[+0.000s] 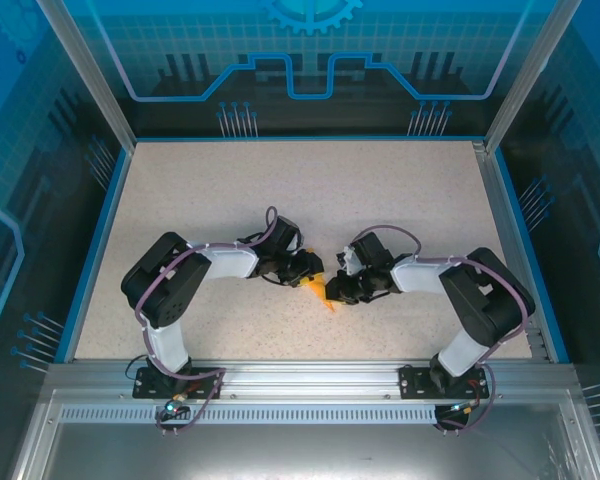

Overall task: Fold a paper plane with a square sheet of paper (pick it up from the middle)
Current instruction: Fold the wing for the fifth time at the center of the table.

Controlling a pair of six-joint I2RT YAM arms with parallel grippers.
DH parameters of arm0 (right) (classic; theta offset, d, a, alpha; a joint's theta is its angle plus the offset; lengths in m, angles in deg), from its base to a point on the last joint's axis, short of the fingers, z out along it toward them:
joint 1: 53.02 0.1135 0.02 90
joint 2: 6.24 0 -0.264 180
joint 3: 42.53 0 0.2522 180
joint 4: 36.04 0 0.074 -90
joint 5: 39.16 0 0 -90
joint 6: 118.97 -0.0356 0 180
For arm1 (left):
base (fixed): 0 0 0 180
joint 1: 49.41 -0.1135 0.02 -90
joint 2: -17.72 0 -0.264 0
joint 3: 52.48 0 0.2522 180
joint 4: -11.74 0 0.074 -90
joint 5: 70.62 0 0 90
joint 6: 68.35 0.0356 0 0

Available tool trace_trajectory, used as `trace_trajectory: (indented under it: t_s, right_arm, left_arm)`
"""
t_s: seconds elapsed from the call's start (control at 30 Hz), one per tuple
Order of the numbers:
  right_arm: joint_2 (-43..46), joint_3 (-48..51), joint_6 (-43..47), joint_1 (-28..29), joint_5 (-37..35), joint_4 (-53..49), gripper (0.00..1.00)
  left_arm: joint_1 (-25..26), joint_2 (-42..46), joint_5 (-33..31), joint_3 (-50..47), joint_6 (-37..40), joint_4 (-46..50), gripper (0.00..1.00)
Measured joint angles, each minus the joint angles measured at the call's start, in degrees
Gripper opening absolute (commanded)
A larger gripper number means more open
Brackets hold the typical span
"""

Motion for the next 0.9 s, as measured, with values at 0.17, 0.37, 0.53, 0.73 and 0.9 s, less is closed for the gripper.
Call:
trace_trajectory:
  t_s: [0.17, 0.37, 0.53, 0.73, 0.9]
  right_arm:
    - [0.94, -0.02, 1.92, 0.68, -0.72, -3.61, 0.2]
    - [0.24, -1.81, 2.99, 1.42, -2.58, -6.75, 0.17]
    - [-0.9, -3.43, 2.97, 1.73, -3.69, -9.46, 0.13]
    - [-1.29, -4.26, 2.95, 2.29, -4.48, -10.69, 0.15]
    - [-1.01, -4.74, 2.95, 2.91, -5.81, -11.63, 0.15]
  left_arm:
    - [-0.02, 0.0, -0.02, 0.17, 0.79, 0.46, 0.4]
    - [-0.02, 0.0, 0.0, 0.33, 0.83, 0.85, 0.4]
    - [-0.02, -0.02, -0.13, 0.63, 0.83, 1.62, 0.4]
    - [-0.02, -0.02, -0.15, 0.66, 0.85, 1.75, 0.4]
    - [-0.02, -0.02, -0.17, 1.01, 0.98, 2.64, 0.4]
